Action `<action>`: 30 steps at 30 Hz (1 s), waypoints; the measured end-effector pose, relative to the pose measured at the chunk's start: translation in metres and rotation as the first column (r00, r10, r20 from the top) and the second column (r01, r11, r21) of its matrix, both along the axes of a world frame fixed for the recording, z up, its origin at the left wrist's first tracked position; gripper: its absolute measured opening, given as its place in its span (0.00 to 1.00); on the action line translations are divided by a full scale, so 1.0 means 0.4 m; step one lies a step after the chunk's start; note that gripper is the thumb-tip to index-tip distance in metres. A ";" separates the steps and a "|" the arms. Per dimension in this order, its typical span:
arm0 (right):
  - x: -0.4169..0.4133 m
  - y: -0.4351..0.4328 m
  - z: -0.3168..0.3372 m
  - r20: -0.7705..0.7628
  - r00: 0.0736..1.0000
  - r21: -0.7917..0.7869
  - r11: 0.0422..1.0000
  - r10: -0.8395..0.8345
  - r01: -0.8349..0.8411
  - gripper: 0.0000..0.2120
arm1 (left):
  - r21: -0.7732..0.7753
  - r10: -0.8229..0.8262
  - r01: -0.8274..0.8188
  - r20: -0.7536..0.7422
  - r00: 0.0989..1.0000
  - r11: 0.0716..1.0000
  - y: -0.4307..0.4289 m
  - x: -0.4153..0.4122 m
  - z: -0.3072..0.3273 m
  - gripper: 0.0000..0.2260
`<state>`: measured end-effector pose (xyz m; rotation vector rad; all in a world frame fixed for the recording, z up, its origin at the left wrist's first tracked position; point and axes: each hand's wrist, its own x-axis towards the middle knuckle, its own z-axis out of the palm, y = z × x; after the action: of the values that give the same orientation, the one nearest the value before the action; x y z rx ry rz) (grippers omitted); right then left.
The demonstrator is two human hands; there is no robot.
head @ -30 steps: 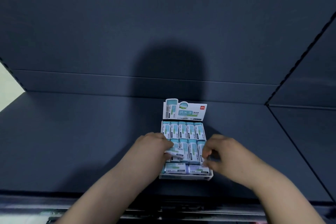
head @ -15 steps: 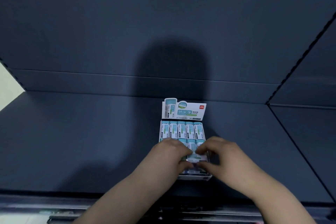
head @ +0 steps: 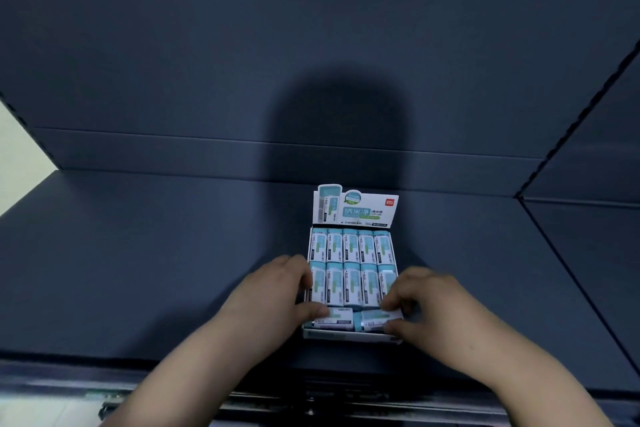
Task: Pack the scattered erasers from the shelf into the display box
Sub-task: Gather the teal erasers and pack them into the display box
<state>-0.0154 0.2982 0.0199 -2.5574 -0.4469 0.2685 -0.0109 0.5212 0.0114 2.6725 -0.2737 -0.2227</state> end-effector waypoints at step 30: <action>0.045 -0.004 -0.107 -0.025 0.965 0.192 0.946 -0.263 0.262 0.14 | -0.308 0.131 -0.155 -0.097 0.987 0.939 -0.016 0.014 -0.090 0.19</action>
<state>0.0025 0.2968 -0.0230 -2.3901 -0.1210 0.1192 -0.0053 0.5148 -0.0248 2.3490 -0.0811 -0.2133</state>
